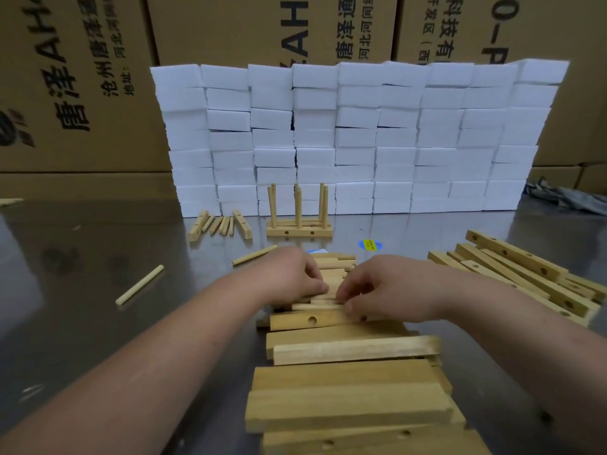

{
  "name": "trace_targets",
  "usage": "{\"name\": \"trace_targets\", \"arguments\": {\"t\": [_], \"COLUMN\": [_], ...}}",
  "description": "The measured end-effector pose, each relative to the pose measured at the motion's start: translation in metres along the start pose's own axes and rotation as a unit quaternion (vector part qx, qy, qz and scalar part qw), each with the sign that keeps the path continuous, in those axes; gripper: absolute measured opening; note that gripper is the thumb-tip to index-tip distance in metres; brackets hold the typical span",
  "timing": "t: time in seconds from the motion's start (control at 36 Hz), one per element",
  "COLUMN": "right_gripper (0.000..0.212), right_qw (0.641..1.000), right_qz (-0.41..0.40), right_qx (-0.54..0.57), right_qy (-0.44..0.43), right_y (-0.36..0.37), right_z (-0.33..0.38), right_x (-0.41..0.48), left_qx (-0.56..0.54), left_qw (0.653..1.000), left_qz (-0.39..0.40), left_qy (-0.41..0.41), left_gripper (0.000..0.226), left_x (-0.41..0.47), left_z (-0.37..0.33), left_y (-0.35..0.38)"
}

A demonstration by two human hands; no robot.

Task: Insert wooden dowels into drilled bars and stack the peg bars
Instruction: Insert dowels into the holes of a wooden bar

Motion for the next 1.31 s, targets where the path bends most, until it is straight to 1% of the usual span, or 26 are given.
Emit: {"name": "trace_targets", "arguments": {"t": [0.14,0.22,0.36,0.5,0.56,0.58,0.64,0.67,0.69,0.72,0.75,0.78,0.81,0.86,0.94,1.06,1.11,1.17,1.22,1.31], "right_gripper": [0.032,0.032,0.027,0.031,0.027,0.023,0.012,0.008,0.009,0.010,0.008,0.008,0.009,0.012,0.011,0.019,0.027,0.031,0.027,0.023], "right_qw": [0.997,0.997,0.998,0.995,0.993,0.994,0.995,0.996,0.997,0.997,0.992,0.981,0.966,0.926,0.876,0.816,0.798,0.792,0.790,0.792], "right_qz": [0.021,0.017,0.002,-0.011,-0.019,-0.026,-0.042,-0.053,-0.066,-0.082,-0.097,-0.112,-0.124,-0.137,-0.141,-0.142,-0.132,-0.121,-0.114,-0.112], "right_qx": [-0.068,-0.068,-0.067,-0.097,-0.106,-0.101,-0.085,-0.071,-0.041,0.013,0.082,0.155,0.225,0.351,0.461,0.559,0.586,0.597,0.601,0.600], "right_qy": [-0.015,-0.017,-0.021,-0.037,-0.037,-0.029,-0.014,-0.010,-0.009,-0.007,-0.004,-0.003,-0.004,-0.009,-0.021,-0.034,-0.046,-0.046,-0.040,-0.033], "right_y": [0.008,0.009,0.008,0.006,0.002,-0.002,-0.010,-0.015,-0.020,-0.025,-0.029,-0.033,-0.036,-0.039,-0.039,-0.039,-0.041,-0.042,-0.042,-0.038], "right_z": [0.001,0.000,-0.001,0.003,0.005,0.005,0.004,0.003,0.003,0.002,0.001,0.000,0.000,0.000,0.000,-0.001,-0.001,-0.001,-0.001,-0.001], "right_x": [0.002,0.004,0.006,0.003,0.001,-0.001,-0.004,-0.005,-0.006,-0.007,-0.008,-0.008,-0.007,-0.007,-0.007,-0.004,-0.004,-0.004,-0.004,-0.003], "left_qx": [-0.011,0.003,0.003,-0.001,0.001,-0.006,-0.065,-0.119,-0.175,-0.220,-0.240,-0.239,-0.233,-0.240,-0.248,-0.186,-0.161,-0.149,-0.141,-0.125], "left_qw": [1.000,1.000,1.000,1.000,1.000,1.000,0.995,0.987,0.972,0.954,0.939,0.932,0.931,0.931,0.932,0.947,0.949,0.948,0.948,0.951], "left_qz": [0.010,0.022,0.014,0.024,0.010,-0.010,-0.069,-0.108,-0.152,-0.200,-0.241,-0.267,-0.277,-0.273,-0.262,-0.248,-0.254,-0.260,-0.261,-0.267], "left_qy": [0.000,0.004,0.010,0.018,0.024,0.024,0.009,-0.006,-0.024,-0.041,-0.050,-0.049,-0.042,-0.016,0.029,0.086,0.098,0.110,0.114,0.092], "left_gripper": [0.011,0.010,0.012,0.009,0.010,0.011,0.011,0.009,0.006,0.008,0.011,0.014,0.015,0.022,0.034,0.032,0.027,0.024,0.020,0.015], "left_x": [-0.002,-0.002,0.000,0.001,0.000,-0.001,-0.001,-0.001,-0.003,-0.006,-0.009,-0.012,-0.014,-0.018,-0.024,-0.032,-0.035,-0.037,-0.038,-0.036], "left_z": [0.007,0.007,0.004,0.002,0.001,0.001,0.003,0.005,0.007,0.009,0.011,0.012,0.011,0.005,-0.010,-0.029,-0.032,-0.036,-0.037,-0.035], "left_y": [-0.001,-0.001,-0.001,0.001,-0.002,-0.006,-0.020,-0.029,-0.040,-0.050,-0.060,-0.068,-0.074,-0.081,-0.084,-0.085,-0.086,-0.087,-0.087,-0.086]}}
Point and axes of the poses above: each hand's wrist, its own x-axis towards the middle knuckle, its own y-axis out of the palm, z = x × y, the point moved 5 cm from there along x, towards the middle knuckle, and after that the axes turned 6 degrees about x, right-handed, at the moved point
